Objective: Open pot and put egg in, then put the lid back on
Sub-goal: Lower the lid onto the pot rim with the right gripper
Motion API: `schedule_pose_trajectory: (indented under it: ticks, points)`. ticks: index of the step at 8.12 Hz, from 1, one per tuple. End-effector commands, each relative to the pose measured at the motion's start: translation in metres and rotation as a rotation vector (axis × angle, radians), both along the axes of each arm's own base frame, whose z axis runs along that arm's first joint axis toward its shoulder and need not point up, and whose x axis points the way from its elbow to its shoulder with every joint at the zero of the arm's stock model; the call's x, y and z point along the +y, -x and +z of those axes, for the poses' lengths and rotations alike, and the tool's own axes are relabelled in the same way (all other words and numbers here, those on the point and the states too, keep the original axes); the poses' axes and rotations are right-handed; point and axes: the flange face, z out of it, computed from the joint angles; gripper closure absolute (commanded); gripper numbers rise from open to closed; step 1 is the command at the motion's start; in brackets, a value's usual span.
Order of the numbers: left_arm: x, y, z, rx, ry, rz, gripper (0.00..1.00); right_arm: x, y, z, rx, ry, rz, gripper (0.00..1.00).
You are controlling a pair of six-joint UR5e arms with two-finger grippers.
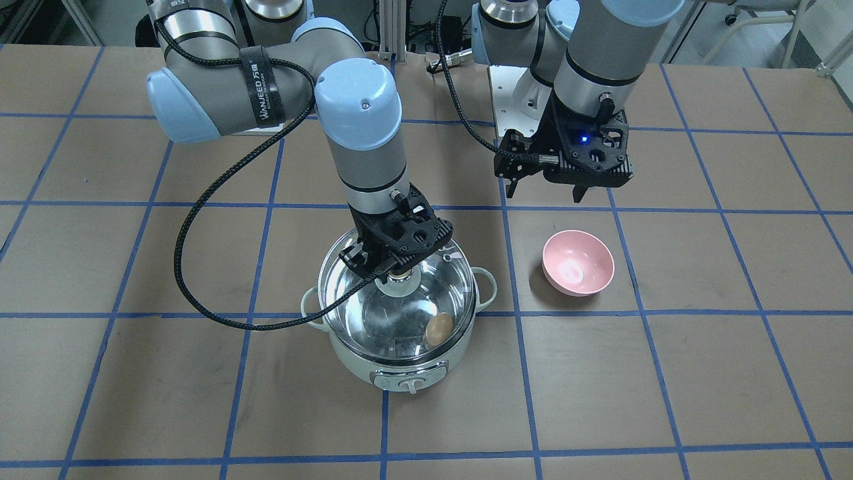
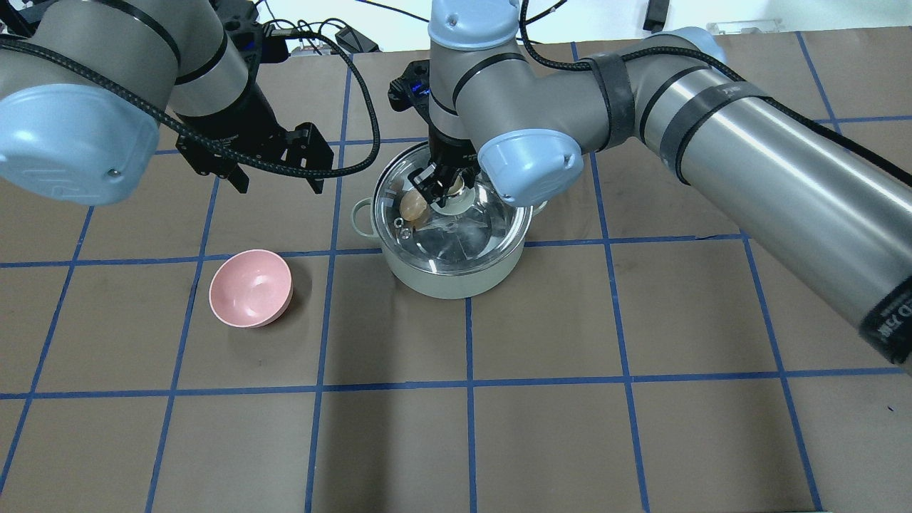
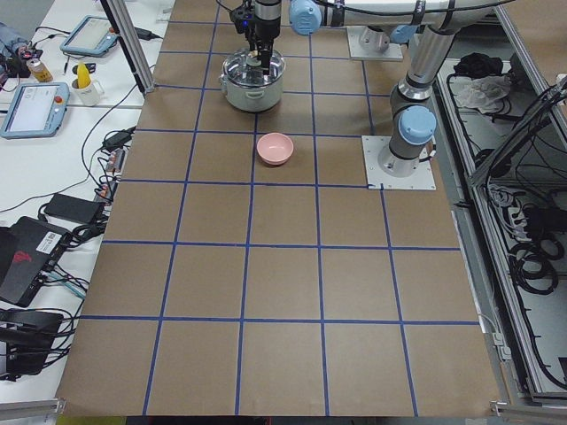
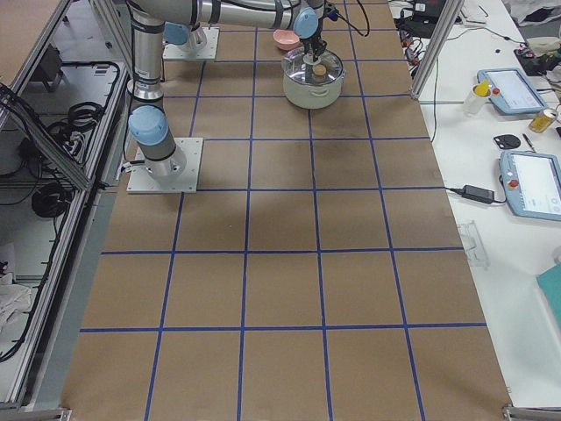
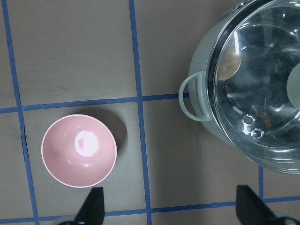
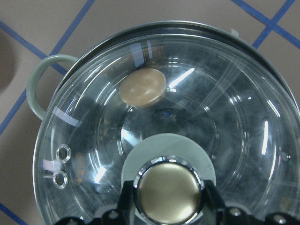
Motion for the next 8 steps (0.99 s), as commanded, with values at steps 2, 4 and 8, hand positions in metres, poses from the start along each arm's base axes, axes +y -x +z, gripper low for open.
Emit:
schedule_pose_trajectory:
  ticks: [2,4,8]
  points:
    - [0.000,0.001,-0.001,0.000,-0.003,0.007,0.00,-0.005,-0.003,0.005,-0.031,0.052,-0.003,1.00]
    - [0.000,-0.001,-0.001,-0.001,-0.003,0.002,0.00,-0.004,-0.002,0.003,-0.029,0.049,0.002,1.00]
    - [-0.013,-0.001,0.002,-0.006,0.078,0.006,0.00,-0.001,-0.001,-0.005,-0.025,0.040,0.003,1.00]
